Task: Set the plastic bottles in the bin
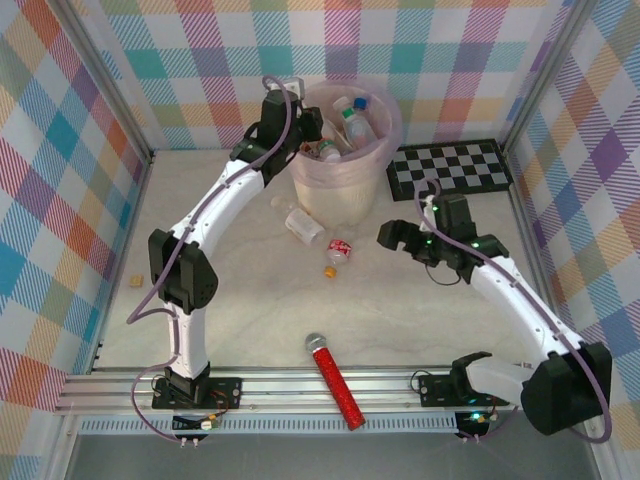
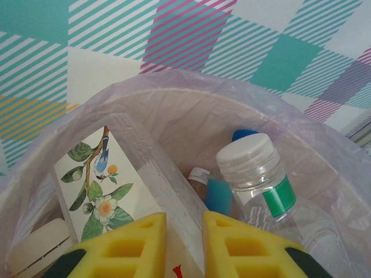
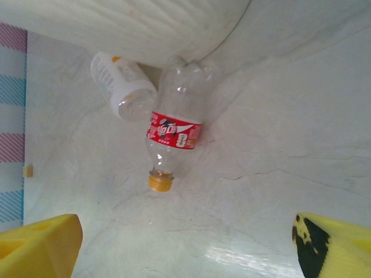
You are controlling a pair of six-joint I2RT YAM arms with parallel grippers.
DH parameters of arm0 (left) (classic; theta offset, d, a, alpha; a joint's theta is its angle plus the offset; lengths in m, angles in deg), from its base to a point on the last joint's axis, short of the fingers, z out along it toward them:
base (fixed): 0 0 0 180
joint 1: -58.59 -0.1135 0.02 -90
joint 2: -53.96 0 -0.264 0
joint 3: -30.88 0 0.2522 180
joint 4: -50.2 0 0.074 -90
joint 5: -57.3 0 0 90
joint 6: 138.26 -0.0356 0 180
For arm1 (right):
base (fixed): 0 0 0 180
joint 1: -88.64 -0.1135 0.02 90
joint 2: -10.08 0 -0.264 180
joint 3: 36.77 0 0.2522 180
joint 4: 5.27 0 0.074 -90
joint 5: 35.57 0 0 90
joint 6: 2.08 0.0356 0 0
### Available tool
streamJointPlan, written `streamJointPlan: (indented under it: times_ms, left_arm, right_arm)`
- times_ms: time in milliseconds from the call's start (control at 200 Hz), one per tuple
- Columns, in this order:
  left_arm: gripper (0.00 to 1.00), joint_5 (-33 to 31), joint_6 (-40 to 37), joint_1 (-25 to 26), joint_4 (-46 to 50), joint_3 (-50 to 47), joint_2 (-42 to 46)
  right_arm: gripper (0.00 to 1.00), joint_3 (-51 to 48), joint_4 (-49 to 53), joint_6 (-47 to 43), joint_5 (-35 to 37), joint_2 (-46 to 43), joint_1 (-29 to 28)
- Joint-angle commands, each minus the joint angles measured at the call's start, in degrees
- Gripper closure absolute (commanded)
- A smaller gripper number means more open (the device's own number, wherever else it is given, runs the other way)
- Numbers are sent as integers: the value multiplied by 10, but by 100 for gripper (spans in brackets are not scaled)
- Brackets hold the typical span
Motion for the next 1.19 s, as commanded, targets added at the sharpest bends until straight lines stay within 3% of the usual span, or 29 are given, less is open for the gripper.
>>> streamJointPlan:
  times_ms: [0, 135, 360, 645, 875, 1190]
  left_arm:
    - [81, 0, -14, 14, 113, -40, -11]
    - [81, 21, -16, 14, 104, -39, -3]
    - [72, 34, -10, 14, 99, -38, 9]
    - [73, 32, -6, 14, 94, -63, 30]
    - [65, 34, -6, 13, 90, -62, 51]
    - [64, 38, -5, 9, 95, -72, 57]
  right_arm:
    - [9, -20, -77, 73, 17, 27, -39]
    - [13, -49, -141, 133, 70, 74, -85]
    - [24, -62, -277, 182, 130, 162, -135]
    - [17, -23, -358, 205, 146, 287, -145]
    - [22, -4, -414, 222, 149, 358, -151]
    - [40, -37, -353, 198, 187, 289, -147]
